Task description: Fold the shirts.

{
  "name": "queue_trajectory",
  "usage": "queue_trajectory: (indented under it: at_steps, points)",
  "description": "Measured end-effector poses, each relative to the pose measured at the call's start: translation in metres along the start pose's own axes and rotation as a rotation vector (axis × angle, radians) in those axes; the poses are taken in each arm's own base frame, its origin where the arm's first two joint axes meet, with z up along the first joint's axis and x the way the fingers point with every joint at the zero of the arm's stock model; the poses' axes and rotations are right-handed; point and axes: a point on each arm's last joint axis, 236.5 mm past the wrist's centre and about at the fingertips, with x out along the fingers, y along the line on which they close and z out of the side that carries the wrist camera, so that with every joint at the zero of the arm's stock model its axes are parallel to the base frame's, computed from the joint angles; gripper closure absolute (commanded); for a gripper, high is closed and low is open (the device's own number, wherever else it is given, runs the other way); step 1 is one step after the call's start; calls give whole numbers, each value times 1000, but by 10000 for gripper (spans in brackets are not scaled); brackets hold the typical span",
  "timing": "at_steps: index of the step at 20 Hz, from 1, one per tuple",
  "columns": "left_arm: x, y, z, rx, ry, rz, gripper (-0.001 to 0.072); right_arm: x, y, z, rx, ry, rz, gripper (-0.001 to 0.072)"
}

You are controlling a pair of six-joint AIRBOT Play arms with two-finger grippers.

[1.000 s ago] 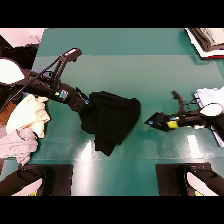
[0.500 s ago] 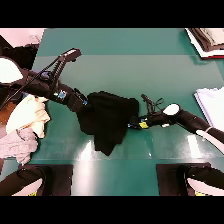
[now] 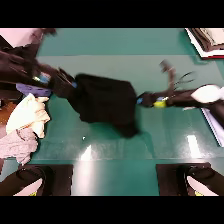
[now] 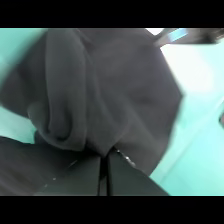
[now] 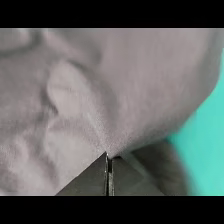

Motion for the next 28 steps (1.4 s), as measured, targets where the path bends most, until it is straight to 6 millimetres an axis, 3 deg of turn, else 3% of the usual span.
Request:
queue_trajectory:
  at_steps: [3, 5, 7, 10, 12, 14, 18, 20, 21, 22, 23, 24, 25, 28]
  points:
    - [-53, -21, 36, 57, -124, 27, 684, -85, 45, 44, -155, -152, -45, 697]
    - [-84, -38, 51, 78, -188, 26, 684, -134, 74, 57, -232, -228, -72, 696]
    - [-107, -60, 58, 97, -231, -10, 684, -168, 96, 62, -283, -279, -94, 696]
    - [-112, -70, 53, 96, -215, -40, 684, -187, 107, 64, -304, -271, -116, 696]
    - [-92, -57, 37, 56, -140, -32, 683, -175, 94, 62, -263, -197, -130, 696]
    - [-58, -35, 11, -4, -33, -17, 683, -145, 67, 55, -192, -79, -141, 696]
    - [36, 20, -67, -164, 165, 25, 683, -58, 13, 17, -83, 187, -135, 695]
    - [74, 49, -106, -229, 200, 79, 678, -15, -13, -3, -38, 275, -137, 695]
    - [87, 65, -120, -268, 196, 114, 444, 3, -26, -10, -19, 299, -148, 694]
    - [95, 82, -130, -306, 182, 152, 263, 20, -38, -15, 0, 313, -156, 693]
    - [98, 97, -136, -340, 164, 185, 264, 33, -48, -19, 16, 323, -164, 688]
    - [97, 112, -139, -369, 143, 217, 263, 45, -57, -21, 30, 323, -173, 518]
    - [94, 127, -141, -402, 121, 250, 263, 53, -66, -20, 41, 316, -182, 263]
    - [77, 165, -153, -492, 95, 328, 263, 57, -82, -10, 69, 289, -202, 262]
